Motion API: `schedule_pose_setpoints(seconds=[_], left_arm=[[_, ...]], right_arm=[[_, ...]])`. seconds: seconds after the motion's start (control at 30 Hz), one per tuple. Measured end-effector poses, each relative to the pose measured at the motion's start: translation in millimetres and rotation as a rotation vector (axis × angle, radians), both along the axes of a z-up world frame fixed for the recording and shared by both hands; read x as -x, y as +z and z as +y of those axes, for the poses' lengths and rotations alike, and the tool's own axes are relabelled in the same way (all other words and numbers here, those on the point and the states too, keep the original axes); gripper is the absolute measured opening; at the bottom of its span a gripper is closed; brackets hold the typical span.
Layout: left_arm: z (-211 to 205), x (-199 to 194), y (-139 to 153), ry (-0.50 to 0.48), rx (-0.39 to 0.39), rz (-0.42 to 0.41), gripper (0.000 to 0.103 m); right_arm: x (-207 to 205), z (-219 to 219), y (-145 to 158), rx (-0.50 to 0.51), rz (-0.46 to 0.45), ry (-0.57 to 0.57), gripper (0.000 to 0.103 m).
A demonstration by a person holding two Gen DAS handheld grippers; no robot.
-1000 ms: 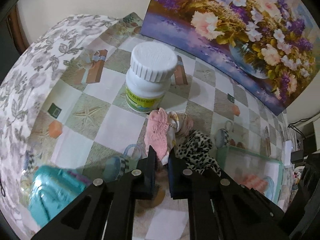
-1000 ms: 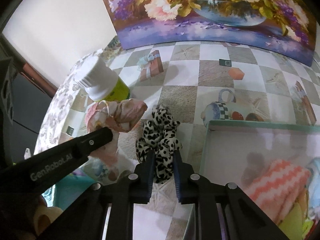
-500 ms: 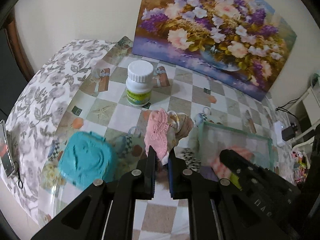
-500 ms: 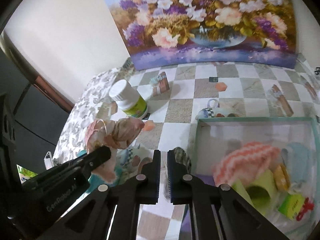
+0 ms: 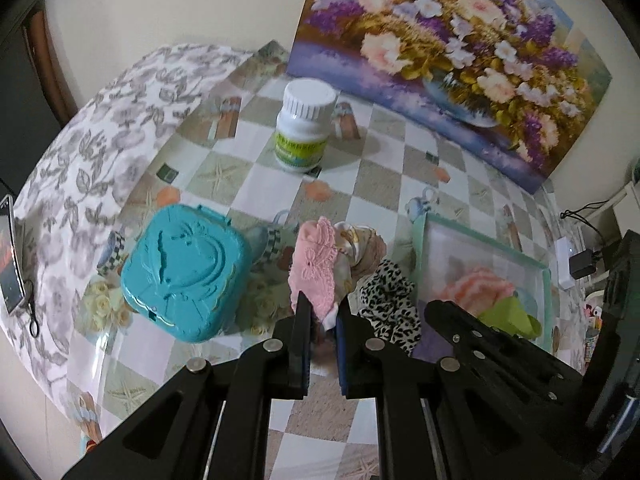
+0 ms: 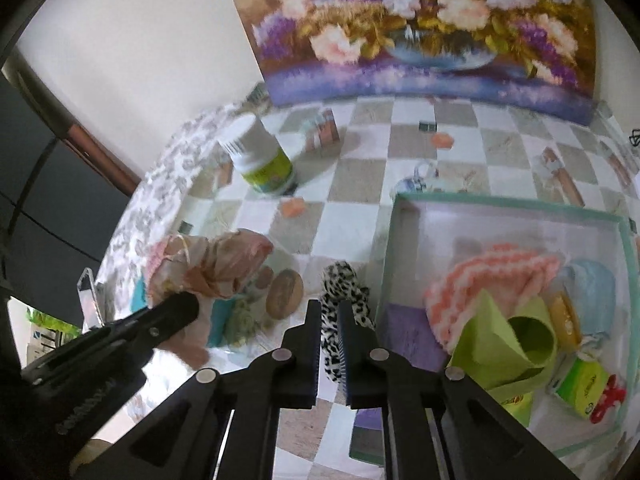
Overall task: Organize soft objects
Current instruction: 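Lift and carry the pink cloth and leopard scrunchie over the tray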
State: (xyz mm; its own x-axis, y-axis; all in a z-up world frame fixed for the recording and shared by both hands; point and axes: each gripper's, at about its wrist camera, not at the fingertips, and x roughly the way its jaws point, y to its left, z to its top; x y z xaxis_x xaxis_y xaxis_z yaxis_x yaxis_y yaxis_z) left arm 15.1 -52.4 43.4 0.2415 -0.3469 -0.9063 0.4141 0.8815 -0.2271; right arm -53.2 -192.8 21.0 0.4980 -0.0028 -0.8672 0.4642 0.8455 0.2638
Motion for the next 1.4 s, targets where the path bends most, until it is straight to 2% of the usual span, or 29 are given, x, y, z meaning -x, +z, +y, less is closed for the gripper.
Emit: schedule_pose_setpoints(seconds=[0.1,0.33,0.4,0.87,1.0,1.4], left_arm=[[-0.1,-0.9,-4.3,0.004,-0.001,0.027,0.011],[-3.2,-1.0,-7.8,-0.004,-0.004,0.047,0.011],[-4.0,-1.5,-9.9,-0.005,-0.009,0.053,0.011],[-5.2,-6.4,-20.3,0.001,-0.035,0.083,0.011],[-5.8,-6.5,-21.1,-0.001,-0.037,0.084,0.011],[-5.5,-6.4,-21.9,-0.001,-0.032,0.084,0.011]], right_arm=[[-0.8,-1.4,-8.5,-0.007,0.029,-0.003,0.012],[-6.0,-1.4,-22.3,-0.011,0.08,0.0,0.031],[-7.0,-1.2,-24.4,-0.013,0.088,0.002,0.032],[-13.8,2.9,-40.7,0.003,0.143,0.023,0.03],[-15.4,5.1,-41.4,0.023,0.15,0.037,0.017],[-15.4,4.3,-40.8,0.021,0.148,0.037,0.014]])
